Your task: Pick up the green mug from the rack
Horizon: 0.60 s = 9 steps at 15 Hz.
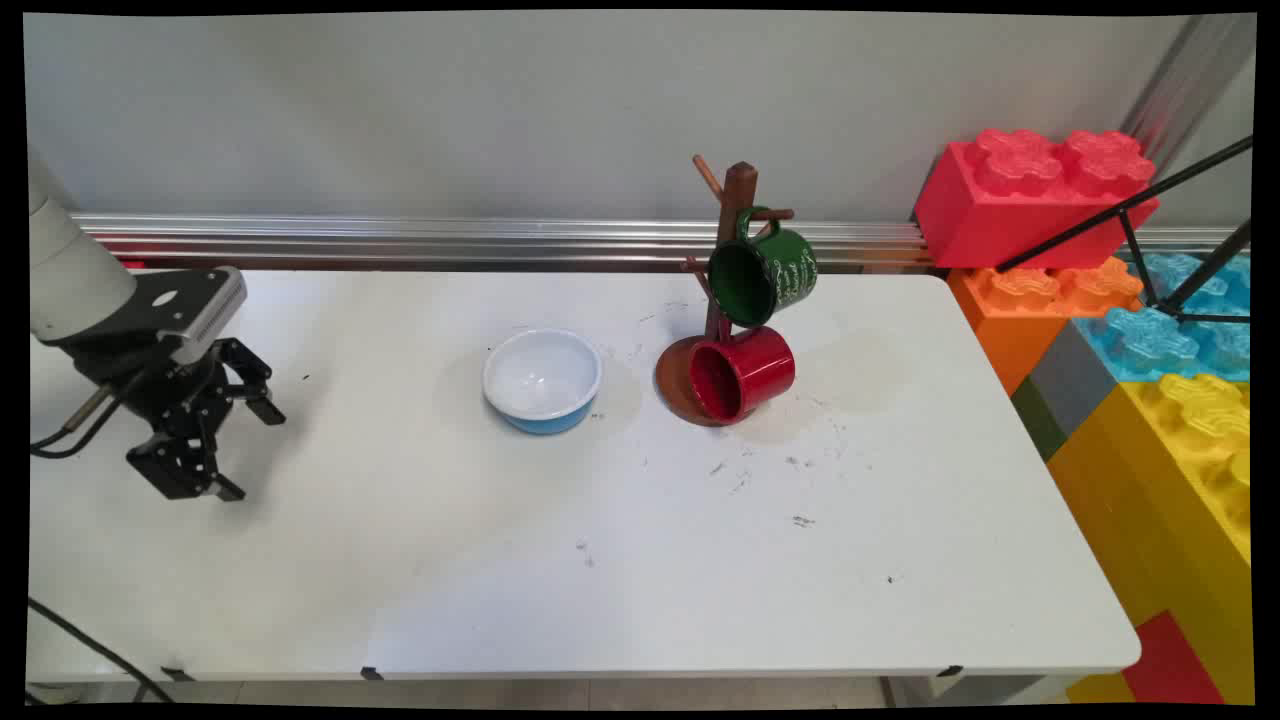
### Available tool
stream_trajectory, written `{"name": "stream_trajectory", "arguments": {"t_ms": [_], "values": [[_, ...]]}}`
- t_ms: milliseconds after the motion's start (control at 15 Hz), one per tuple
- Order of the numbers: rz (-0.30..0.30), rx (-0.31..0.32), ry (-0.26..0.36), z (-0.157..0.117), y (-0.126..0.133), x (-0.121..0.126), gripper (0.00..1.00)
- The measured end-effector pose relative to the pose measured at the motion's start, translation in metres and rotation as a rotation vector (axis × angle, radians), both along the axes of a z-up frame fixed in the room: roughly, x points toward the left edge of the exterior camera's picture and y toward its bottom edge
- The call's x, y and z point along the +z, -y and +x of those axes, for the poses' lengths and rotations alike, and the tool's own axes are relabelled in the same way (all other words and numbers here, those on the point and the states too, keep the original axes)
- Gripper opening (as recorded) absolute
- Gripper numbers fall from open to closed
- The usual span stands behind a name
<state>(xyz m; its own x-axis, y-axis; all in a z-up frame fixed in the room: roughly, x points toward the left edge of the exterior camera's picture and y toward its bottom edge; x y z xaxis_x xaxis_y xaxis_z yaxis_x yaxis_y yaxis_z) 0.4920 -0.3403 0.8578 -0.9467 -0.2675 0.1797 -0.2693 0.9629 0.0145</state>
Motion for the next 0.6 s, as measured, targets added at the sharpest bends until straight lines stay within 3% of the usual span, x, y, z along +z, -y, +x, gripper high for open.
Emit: {"name": "stream_trajectory", "arguments": {"t_ms": [267,600], "values": [[-0.012,0.043,-0.132,-0.014,0.003,0.002,1.00],[-0.041,0.124,-0.306,-0.064,0.013,0.020,1.00]]}}
